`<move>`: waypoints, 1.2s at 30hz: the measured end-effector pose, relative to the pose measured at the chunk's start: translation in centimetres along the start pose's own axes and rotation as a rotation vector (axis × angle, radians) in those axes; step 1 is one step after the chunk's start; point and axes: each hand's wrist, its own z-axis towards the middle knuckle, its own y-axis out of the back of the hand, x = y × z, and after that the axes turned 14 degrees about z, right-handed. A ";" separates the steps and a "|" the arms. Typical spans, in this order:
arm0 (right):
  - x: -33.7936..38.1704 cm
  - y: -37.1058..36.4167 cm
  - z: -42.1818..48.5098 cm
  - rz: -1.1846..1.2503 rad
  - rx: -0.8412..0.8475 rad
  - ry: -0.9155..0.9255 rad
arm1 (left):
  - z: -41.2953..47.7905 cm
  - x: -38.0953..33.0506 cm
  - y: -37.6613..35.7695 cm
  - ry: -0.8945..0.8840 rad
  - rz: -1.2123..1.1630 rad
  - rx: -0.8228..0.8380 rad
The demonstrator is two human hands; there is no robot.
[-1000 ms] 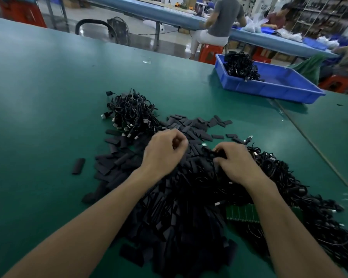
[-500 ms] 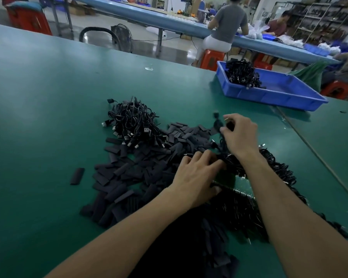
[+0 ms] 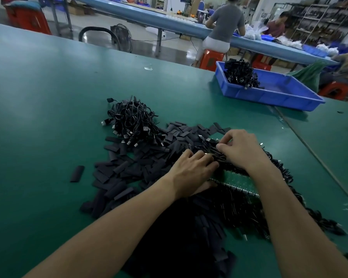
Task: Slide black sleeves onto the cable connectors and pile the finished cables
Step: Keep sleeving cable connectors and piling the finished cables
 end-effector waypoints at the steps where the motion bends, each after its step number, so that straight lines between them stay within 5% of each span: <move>1: 0.0 0.3 -0.2 0.002 0.025 0.013 | -0.3 0.3 0.1 -0.008 -0.009 -0.019; 6: 0.8 1.8 -1.9 -0.130 0.358 0.074 | -0.3 1.3 1.1 0.001 -0.058 -0.191; 10: 0.9 3.1 -3.0 -0.219 0.355 0.094 | 0.7 1.3 1.7 0.095 -0.077 -0.277; 14: 0.2 3.1 -3.2 -0.219 0.092 0.095 | 2.4 0.5 3.0 0.337 -0.260 -0.172; 18: 0.2 3.9 -2.8 -0.164 -0.182 0.122 | 3.4 0.0 3.4 0.637 -0.749 -0.047; 22: 0.7 4.7 -2.4 -0.108 -0.392 0.196 | 3.2 -1.8 2.9 0.536 -0.785 0.147; 26: 1.2 4.5 -2.3 -0.066 -0.452 0.285 | 3.0 -2.5 1.7 0.430 -0.699 0.147; 31: 1.6 4.9 -1.6 -0.041 -0.234 0.298 | 2.7 -2.3 0.9 0.401 -0.493 0.178; 36: 1.4 4.5 -1.3 -0.013 -0.453 0.320 | 2.1 -1.4 0.8 0.397 -0.645 0.068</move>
